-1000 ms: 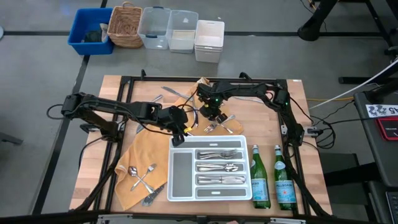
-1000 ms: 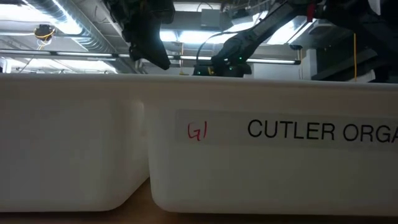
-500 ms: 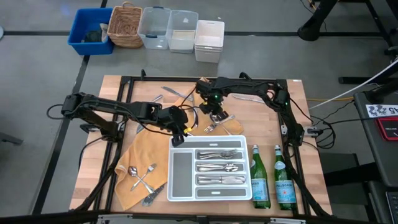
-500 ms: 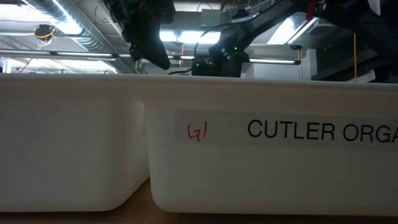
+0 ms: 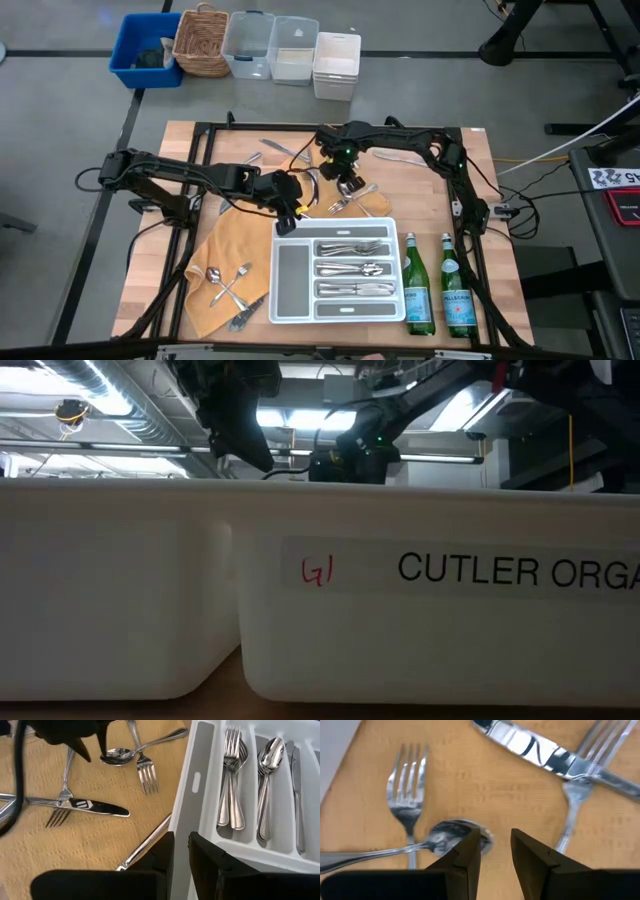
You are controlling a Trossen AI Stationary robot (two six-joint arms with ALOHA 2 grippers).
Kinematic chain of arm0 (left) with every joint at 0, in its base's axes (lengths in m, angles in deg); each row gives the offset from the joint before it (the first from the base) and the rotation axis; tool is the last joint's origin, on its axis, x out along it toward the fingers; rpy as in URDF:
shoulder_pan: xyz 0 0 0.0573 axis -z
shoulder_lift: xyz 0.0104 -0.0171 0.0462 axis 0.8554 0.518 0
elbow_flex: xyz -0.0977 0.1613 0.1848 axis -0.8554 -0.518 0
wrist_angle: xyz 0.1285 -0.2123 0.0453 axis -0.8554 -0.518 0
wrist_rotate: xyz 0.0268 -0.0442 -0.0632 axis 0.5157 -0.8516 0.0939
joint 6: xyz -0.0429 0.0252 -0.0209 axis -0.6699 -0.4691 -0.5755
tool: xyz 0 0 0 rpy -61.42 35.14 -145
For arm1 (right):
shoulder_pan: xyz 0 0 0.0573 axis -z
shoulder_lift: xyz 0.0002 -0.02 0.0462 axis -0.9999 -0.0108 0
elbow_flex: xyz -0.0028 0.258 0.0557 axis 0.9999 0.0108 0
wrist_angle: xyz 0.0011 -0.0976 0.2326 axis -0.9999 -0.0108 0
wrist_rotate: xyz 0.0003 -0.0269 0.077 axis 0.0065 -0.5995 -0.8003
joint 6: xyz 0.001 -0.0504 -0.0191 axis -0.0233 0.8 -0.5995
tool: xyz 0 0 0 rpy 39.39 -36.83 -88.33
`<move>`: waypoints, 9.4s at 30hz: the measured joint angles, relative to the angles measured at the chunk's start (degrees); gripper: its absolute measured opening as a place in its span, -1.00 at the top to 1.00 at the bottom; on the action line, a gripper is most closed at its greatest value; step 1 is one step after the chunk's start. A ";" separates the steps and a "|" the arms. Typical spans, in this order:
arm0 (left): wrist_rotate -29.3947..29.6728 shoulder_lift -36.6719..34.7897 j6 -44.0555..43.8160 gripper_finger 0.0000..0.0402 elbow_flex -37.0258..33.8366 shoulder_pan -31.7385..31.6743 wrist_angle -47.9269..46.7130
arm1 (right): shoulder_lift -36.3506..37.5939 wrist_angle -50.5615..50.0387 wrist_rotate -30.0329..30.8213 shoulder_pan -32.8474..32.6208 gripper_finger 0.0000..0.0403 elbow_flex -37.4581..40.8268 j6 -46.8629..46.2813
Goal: Sort silverware
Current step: Put the silver spoon into the white silverware tray
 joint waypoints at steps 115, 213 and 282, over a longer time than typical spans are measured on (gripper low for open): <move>23.91 4.31 -42.53 0.78 -0.02 -6.86 11.49 | -2.67 -16.29 7.78 0.22 1.00 -25.81 -27.71; 5.86 29.62 -34.96 0.98 -10.77 -13.88 81.08 | 4.44 -22.19 9.76 0.11 0.94 -25.83 -33.09; -15.22 32.85 -3.96 0.45 10.98 8.73 34.82 | 39.23 -33.13 9.83 0.15 0.94 -25.77 -60.04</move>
